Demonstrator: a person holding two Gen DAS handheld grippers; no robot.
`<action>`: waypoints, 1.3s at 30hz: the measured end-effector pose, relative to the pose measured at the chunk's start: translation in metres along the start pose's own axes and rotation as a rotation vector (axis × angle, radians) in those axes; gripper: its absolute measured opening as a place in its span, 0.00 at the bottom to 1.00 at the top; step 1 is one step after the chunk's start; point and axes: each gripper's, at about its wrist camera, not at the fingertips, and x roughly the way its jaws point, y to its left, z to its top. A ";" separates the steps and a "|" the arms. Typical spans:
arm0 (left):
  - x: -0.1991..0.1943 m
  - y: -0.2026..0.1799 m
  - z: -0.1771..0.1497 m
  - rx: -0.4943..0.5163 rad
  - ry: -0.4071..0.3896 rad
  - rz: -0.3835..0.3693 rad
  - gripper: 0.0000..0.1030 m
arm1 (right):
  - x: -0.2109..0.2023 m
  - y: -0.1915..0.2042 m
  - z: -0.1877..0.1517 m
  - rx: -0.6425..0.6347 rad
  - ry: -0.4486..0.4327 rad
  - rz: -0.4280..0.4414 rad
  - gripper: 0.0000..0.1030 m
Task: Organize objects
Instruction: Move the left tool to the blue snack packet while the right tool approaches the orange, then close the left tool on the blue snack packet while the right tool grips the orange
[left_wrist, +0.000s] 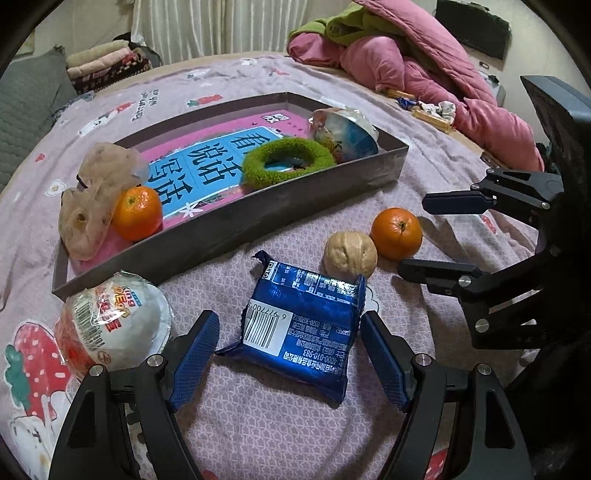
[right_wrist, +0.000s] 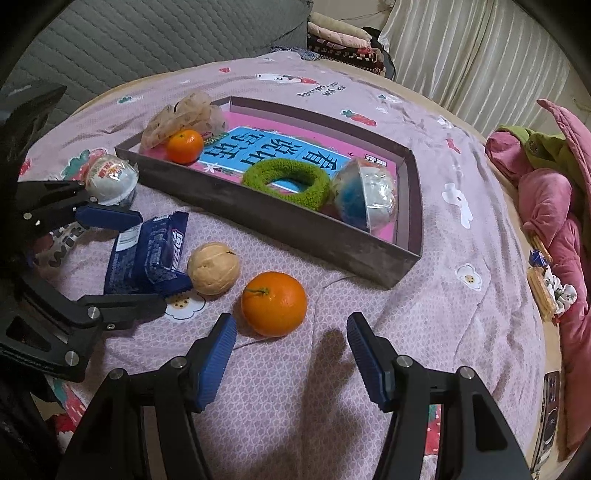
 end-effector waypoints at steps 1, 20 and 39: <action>0.001 0.000 0.000 0.000 0.002 0.003 0.77 | 0.001 0.001 0.000 -0.004 0.003 -0.003 0.60; 0.003 0.000 0.002 -0.027 0.010 0.008 0.78 | 0.014 0.010 0.009 -0.031 0.013 -0.007 0.51; 0.004 -0.007 0.003 -0.035 0.006 0.004 0.70 | 0.014 0.008 0.009 -0.033 0.013 -0.001 0.37</action>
